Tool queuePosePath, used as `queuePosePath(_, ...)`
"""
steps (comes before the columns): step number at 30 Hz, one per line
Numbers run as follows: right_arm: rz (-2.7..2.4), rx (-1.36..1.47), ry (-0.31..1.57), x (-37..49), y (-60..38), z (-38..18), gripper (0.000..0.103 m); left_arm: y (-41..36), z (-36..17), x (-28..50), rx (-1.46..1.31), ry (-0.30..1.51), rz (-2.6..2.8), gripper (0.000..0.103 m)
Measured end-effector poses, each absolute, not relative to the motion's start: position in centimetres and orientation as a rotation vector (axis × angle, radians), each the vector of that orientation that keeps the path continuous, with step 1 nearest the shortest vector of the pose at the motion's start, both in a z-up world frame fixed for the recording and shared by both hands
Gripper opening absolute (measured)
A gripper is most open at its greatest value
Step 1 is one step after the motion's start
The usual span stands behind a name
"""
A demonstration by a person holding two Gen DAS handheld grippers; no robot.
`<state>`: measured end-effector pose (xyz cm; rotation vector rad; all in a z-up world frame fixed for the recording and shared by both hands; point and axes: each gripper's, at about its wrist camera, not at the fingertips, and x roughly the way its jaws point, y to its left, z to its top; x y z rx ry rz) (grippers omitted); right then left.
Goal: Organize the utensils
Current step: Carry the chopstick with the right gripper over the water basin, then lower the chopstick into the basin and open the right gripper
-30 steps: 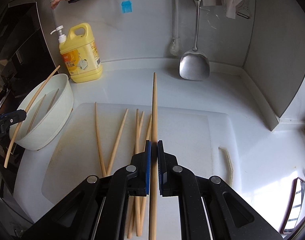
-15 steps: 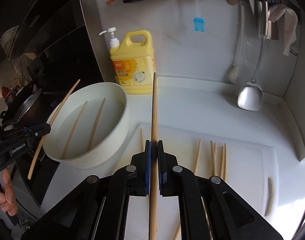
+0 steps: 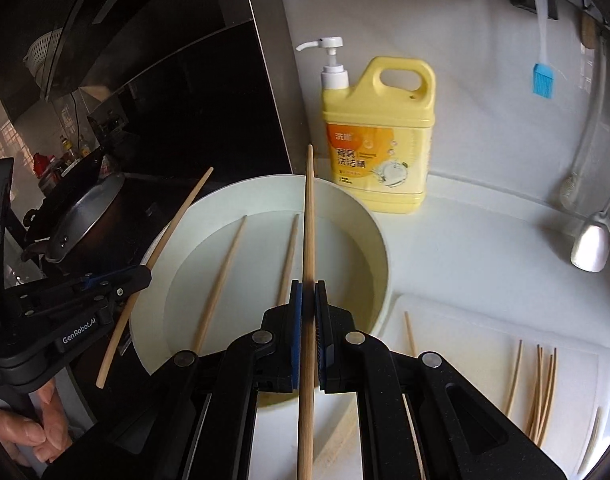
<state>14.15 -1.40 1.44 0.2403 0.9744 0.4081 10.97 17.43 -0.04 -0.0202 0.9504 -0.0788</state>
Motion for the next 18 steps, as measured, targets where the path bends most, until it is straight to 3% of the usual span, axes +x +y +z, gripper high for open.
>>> queuePosePath(18, 0.415, 0.245, 1.159, 18.8, 4.4, -4.0, 0.006, 18.9, -5.3, 16.9, -0.048, 1.081, -0.109, 0.007)
